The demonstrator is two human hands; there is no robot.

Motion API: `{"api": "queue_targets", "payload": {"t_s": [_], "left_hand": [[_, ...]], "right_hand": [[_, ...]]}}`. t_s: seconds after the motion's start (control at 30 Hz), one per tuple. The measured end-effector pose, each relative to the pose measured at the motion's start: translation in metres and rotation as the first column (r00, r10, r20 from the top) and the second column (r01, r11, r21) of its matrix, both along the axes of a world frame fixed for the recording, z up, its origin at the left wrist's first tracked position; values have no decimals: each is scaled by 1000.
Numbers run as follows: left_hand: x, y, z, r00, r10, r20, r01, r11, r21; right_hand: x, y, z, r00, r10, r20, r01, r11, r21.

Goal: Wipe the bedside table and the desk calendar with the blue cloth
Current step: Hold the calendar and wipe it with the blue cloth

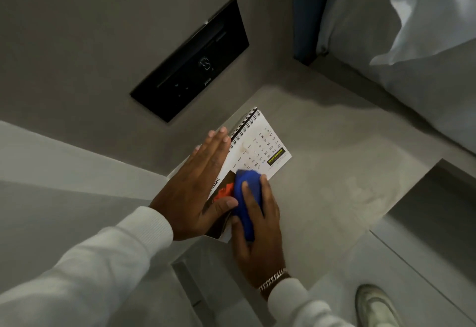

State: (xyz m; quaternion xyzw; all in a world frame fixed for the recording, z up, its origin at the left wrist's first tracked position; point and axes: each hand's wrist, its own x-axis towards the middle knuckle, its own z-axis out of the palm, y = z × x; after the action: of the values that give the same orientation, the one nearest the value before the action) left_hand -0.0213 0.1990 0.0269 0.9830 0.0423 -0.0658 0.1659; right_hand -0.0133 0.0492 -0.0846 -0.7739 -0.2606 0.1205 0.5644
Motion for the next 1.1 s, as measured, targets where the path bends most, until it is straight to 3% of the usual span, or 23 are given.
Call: {"api": "queue_targets", "payload": {"t_s": [0.1, 0.37, 0.63, 0.83, 0.93, 1.1], "left_hand": [[1, 2, 2, 1000, -10, -3, 10, 1000, 11], [2, 6, 0, 1000, -17, 3, 17, 999, 27], [1, 6, 2, 1000, -18, -2, 19, 1000, 24], [1, 7, 3, 999, -37, 2, 36, 997, 64], [1, 6, 4, 1000, -28, 4, 27, 997, 68], [1, 4, 3, 1000, -26, 8, 25, 998, 64]], "right_hand": [[-1, 1, -2, 999, 7, 43, -7, 1000, 13], [76, 31, 20, 978, -202, 49, 199, 978, 53], [-6, 18, 3, 995, -34, 91, 32, 999, 27], [58, 32, 17, 978, -156, 141, 145, 986, 84], [78, 39, 26, 973, -225, 61, 220, 973, 77], [44, 22, 12, 990, -109, 86, 109, 994, 6]]}}
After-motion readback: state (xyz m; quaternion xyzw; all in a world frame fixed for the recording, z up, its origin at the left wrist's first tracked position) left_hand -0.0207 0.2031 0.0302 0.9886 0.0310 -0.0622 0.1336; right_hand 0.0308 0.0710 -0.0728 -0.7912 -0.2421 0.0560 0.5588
